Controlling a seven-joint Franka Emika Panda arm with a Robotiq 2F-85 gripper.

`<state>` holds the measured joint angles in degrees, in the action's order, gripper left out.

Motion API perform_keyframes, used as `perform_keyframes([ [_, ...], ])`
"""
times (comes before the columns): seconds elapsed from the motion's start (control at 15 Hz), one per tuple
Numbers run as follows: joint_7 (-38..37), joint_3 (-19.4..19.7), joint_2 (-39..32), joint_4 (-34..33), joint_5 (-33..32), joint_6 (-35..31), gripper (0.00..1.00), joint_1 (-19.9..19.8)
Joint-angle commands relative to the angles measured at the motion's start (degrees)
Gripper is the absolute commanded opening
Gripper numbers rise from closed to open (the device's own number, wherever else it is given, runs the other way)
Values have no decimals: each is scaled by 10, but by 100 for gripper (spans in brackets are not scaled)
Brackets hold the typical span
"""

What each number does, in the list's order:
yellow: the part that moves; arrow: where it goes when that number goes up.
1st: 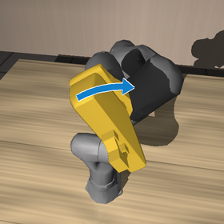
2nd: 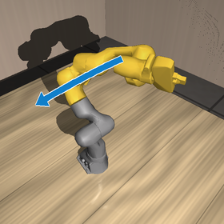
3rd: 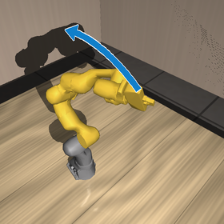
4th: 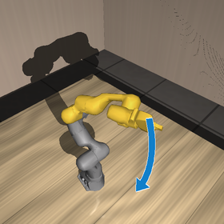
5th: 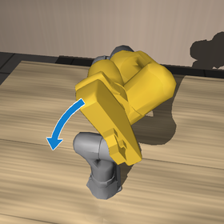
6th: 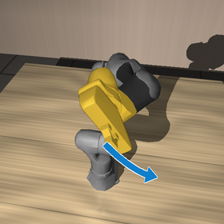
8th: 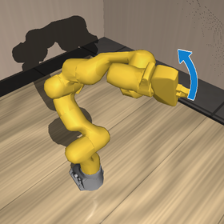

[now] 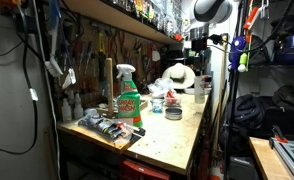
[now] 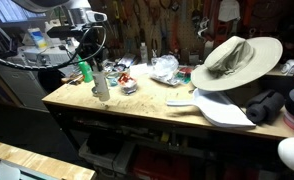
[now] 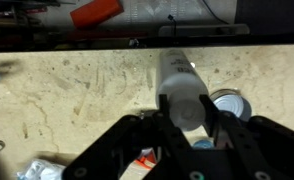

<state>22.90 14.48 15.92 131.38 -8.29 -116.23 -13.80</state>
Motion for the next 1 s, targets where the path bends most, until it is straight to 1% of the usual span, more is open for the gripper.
perform_keyframes([
  [0.0, 5, -4, 56, 42, 34, -9, 10, 28],
  [0.13, 3, -8, 67, 50, 54, -24, 10, 43],
  [0.2, -2, -5, 36, 22, 34, -5, 35, 36],
  [0.33, -2, -8, 46, 27, 44, -9, 35, 44],
  [0.73, -1, -8, 49, 30, 46, -11, 35, 45],
  [0.8, -1, -8, 49, 30, 46, -11, 10, 45],
  [0.87, -9, -15, 48, 32, 41, -9, 10, 48],
  [0.93, -18, -21, 49, 38, 37, -23, 10, 49],
])
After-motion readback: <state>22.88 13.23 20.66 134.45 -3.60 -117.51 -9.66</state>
